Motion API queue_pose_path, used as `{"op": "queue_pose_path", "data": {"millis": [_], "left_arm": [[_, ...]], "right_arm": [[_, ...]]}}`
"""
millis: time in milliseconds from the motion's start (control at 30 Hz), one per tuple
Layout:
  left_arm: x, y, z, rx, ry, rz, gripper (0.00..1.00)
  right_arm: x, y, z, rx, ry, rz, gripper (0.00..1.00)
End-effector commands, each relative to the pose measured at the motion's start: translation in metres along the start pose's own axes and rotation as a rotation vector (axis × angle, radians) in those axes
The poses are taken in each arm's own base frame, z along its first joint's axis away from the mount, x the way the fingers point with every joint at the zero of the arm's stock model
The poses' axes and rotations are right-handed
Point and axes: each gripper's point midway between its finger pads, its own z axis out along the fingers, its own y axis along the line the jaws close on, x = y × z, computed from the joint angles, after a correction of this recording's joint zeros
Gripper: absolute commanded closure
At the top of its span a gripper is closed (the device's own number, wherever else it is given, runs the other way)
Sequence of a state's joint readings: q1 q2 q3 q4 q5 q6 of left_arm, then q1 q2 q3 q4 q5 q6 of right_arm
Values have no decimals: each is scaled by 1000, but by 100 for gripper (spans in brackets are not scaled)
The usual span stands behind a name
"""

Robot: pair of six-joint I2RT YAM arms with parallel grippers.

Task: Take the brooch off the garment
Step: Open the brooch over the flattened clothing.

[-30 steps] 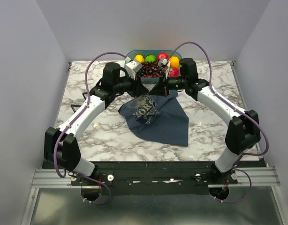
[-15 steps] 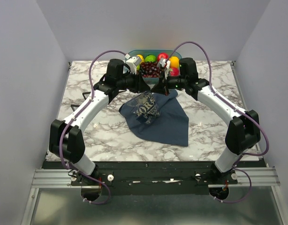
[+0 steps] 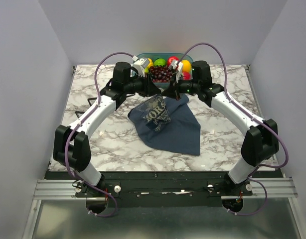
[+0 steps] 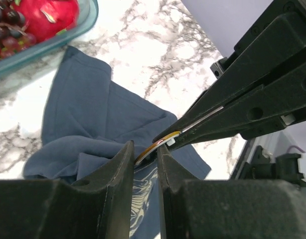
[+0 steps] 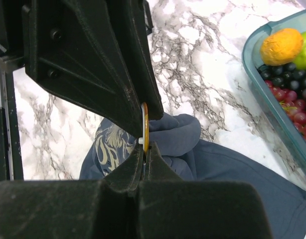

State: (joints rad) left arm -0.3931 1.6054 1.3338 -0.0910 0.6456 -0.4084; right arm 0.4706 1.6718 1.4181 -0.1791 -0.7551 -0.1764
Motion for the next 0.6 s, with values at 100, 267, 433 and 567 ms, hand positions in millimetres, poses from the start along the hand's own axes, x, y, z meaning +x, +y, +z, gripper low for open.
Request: {"op": "queue_pose_path", "data": {"millis": [100, 267, 433, 567], "left_arm": [[-61, 7, 12, -343, -234, 341, 75], [-66, 25, 10, -518, -254, 534, 73], [-74, 32, 13, -610, -283, 655, 74], [-73, 20, 26, -639, -329, 776, 78]], "right_arm": [[-47, 84, 3, -269, -87, 86, 100], [-53, 89, 3, -332, -81, 142, 100], [-51, 93, 2, -367, -78, 139, 100], [-52, 95, 2, -381, -80, 146, 100]]}}
